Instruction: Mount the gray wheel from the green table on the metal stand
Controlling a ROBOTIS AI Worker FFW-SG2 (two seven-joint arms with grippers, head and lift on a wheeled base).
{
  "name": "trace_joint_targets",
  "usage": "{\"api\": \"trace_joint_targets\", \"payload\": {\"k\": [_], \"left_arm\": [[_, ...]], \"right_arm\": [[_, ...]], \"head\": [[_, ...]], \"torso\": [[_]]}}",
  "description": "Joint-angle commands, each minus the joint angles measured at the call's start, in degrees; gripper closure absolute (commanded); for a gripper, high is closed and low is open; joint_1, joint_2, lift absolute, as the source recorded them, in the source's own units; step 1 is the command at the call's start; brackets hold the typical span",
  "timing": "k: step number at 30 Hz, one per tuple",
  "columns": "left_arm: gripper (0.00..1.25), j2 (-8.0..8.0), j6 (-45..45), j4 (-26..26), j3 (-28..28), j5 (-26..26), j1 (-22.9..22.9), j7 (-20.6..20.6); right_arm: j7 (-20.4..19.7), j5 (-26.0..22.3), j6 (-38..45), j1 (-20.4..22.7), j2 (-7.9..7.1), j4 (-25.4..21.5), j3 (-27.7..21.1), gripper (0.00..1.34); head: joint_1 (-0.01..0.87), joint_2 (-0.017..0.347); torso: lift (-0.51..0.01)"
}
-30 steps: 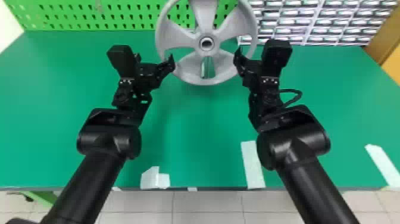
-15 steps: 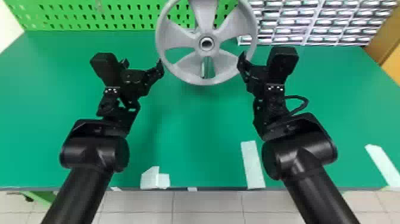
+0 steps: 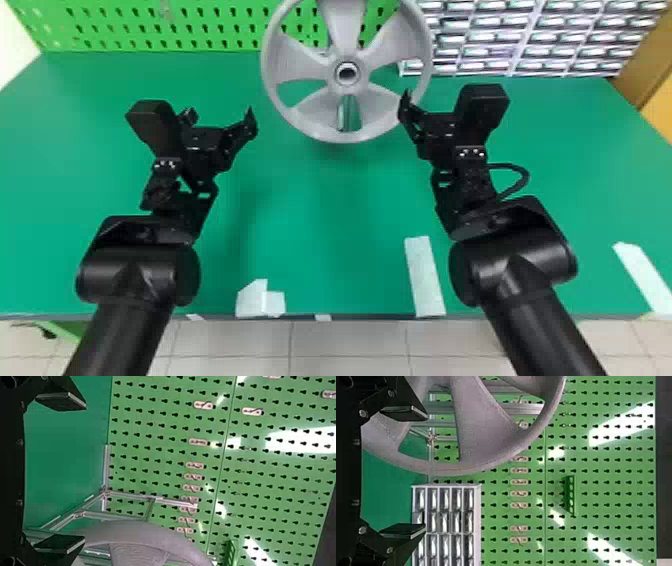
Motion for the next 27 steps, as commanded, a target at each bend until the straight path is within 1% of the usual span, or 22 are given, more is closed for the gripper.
{"api": "trace_joint_targets", "payload": {"k": [1,6,11,20,27], "left_arm": [[0.11,0.07,1.08,-1.80,1.17,-0.49,1.19,-0.07],[0.11,0.07,2.14,-3.47,2.48,-1.36,2.33,-0.07],[0.11,0.07,2.84,-4.43,3.80,-1.80,3.21,-0.07],[0.11,-0.02,3.37,-5.93,6.18,-2.77,5.41,-0.07],[0.11,-0.02,3.37,-6.19,7.06,-3.83,6.20,-0.07]], "right_arm": [[1.58,0.35,-0.43,0.30,0.00,0.57,-0.77,0.30],[4.13,0.61,-1.58,0.57,0.26,1.98,-1.74,0.30],[5.80,1.23,-2.02,0.83,0.26,2.86,-2.36,0.30],[6.76,1.58,-2.98,2.59,0.35,2.95,-3.23,0.30],[8.87,1.85,-3.51,3.21,0.18,3.12,-3.85,0.30]], "head": [[0.867,0.052],[0.867,0.052],[0.867,0.052],[0.867,0.052],[0.867,0.052]], "torso": [[-0.100],[-0.100],[-0.100],[-0.100],[-0.100]]}}
